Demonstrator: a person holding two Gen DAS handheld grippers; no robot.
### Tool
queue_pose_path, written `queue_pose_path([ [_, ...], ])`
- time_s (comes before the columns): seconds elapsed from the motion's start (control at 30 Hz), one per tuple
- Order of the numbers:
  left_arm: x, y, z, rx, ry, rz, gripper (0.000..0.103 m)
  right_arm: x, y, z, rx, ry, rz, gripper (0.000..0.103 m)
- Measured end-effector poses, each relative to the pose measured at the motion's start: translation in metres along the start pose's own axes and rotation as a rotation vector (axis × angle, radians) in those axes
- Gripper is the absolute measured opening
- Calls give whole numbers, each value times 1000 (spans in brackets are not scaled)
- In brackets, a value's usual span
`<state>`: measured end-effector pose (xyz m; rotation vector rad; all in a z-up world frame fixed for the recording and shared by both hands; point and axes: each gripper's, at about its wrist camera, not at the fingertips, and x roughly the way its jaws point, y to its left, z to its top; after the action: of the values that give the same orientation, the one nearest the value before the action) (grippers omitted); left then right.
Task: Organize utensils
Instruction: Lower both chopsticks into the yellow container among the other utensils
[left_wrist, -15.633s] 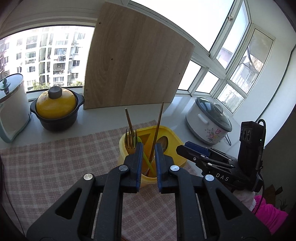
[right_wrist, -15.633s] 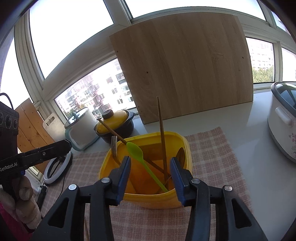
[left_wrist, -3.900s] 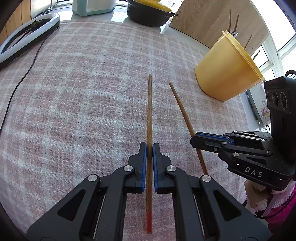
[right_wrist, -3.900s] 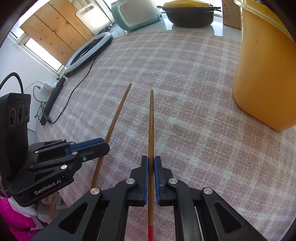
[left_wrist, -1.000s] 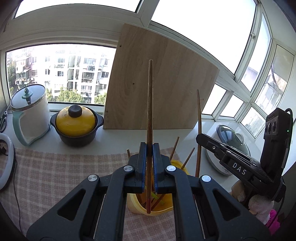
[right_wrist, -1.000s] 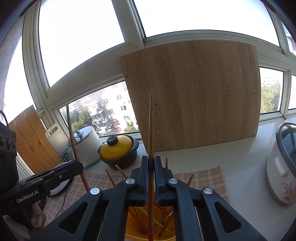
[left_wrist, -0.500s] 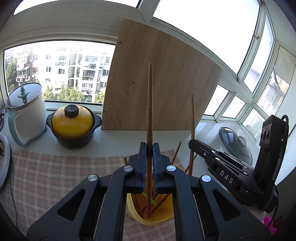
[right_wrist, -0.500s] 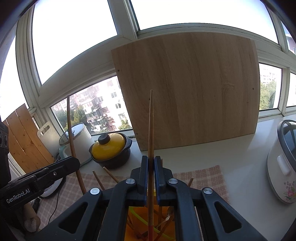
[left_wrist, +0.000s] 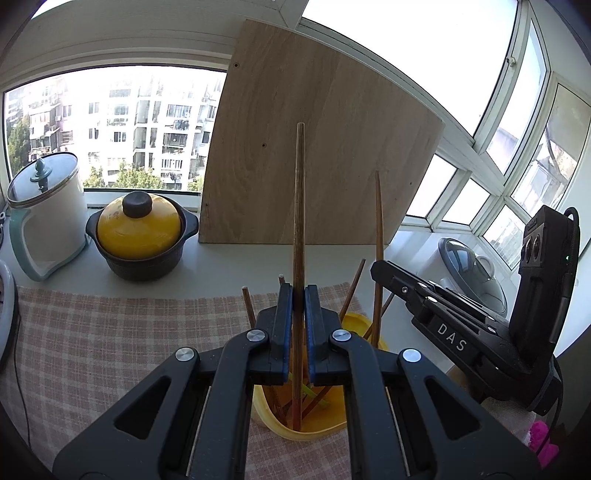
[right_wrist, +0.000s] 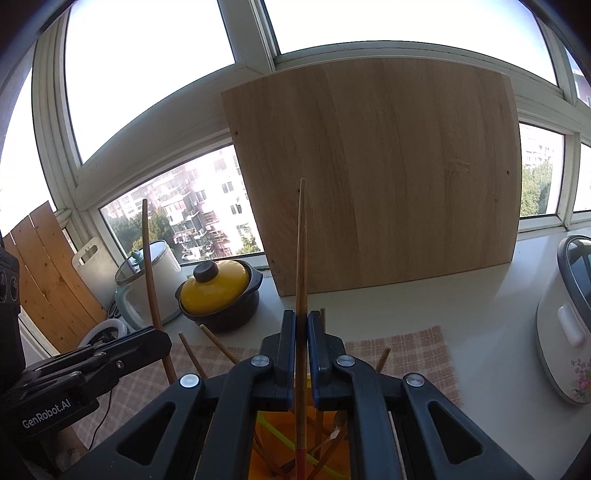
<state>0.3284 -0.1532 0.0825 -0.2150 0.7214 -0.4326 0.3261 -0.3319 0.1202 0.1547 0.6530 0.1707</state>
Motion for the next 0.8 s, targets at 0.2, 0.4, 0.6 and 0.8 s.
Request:
queue_pose_path([
  [0.2, -4, -2, -9, 7, 17, -13, 4, -4, -7, -8, 37, 16, 28, 4],
  [0.4, -10, -2, -24, 5, 38, -30, 4, -17, -13, -19, 48, 22, 40, 4],
  [0.6, -10, 0, -43, -6, 63, -24, 4, -27, -17, -39, 56, 42, 42, 4],
  [0.8, -14, -4, -57, 12, 74, -6, 4, -35, -17, -53, 62, 56, 42, 4],
])
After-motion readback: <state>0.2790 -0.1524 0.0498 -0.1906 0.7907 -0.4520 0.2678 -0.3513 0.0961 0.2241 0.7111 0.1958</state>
